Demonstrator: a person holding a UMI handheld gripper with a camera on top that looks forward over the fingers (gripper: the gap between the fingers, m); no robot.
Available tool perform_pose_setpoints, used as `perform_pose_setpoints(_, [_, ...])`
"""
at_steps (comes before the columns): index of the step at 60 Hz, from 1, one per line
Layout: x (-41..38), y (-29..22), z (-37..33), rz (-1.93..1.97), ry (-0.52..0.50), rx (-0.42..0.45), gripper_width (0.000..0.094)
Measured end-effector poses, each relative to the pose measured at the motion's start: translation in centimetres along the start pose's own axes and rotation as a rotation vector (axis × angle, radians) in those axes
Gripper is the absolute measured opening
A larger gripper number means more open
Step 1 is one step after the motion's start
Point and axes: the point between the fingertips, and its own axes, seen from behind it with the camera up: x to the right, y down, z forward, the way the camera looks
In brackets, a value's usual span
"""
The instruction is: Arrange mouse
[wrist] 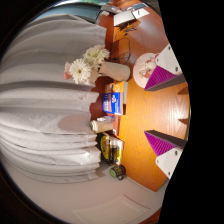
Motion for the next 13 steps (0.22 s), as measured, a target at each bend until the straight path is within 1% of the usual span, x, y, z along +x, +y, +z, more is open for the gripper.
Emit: perform_pose_setpoints(13, [-3.4, 1.6, -1.8, 0.005, -0.004, -0.001, 0.0779])
